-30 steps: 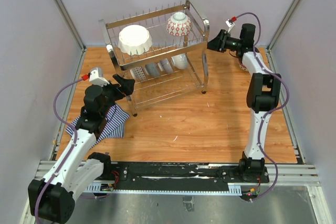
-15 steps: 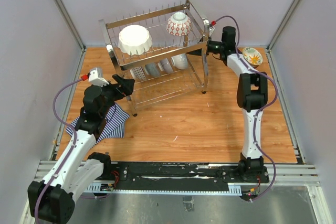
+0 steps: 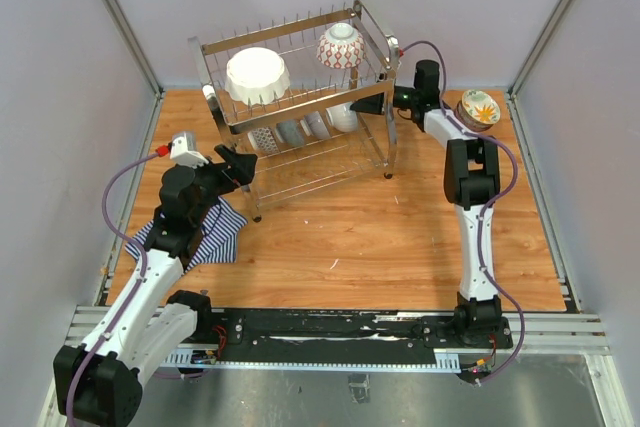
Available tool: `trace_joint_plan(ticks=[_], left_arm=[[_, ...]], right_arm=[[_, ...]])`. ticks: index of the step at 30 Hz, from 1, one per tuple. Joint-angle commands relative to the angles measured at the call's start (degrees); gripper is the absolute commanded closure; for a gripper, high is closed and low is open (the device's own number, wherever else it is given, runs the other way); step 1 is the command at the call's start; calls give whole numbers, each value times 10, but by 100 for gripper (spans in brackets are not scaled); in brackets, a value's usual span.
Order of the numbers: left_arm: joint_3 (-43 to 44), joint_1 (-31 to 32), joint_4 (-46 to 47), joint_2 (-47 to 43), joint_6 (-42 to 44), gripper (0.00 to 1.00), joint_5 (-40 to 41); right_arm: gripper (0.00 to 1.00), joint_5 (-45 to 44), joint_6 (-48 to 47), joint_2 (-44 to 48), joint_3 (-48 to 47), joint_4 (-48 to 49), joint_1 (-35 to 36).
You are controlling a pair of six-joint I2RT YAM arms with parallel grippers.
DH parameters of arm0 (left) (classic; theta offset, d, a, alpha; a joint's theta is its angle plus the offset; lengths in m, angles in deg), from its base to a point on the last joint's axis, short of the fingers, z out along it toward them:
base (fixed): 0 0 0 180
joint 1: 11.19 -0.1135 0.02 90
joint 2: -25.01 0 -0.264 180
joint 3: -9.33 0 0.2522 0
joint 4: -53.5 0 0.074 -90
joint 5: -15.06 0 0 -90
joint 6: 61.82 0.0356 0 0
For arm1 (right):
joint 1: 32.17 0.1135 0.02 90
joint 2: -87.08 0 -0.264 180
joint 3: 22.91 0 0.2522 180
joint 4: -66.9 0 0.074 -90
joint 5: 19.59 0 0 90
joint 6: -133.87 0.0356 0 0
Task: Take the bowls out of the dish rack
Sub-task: Pick up the bowl from the dish rack.
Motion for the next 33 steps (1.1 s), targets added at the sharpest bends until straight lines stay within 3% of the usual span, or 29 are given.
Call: trace_joint_plan(ticks=[1,18,33], left_arm=[[-9,4,23,-5,-2,1,-1],[-21,4,34,0,-5,1,0],[-23,4,40,5,-6,1,1]], right_arm=[[54,28,50,-18,-25,77,10],[68,45,138,-51,-36,170,15],[90,52,196,-68,-40,233,16]])
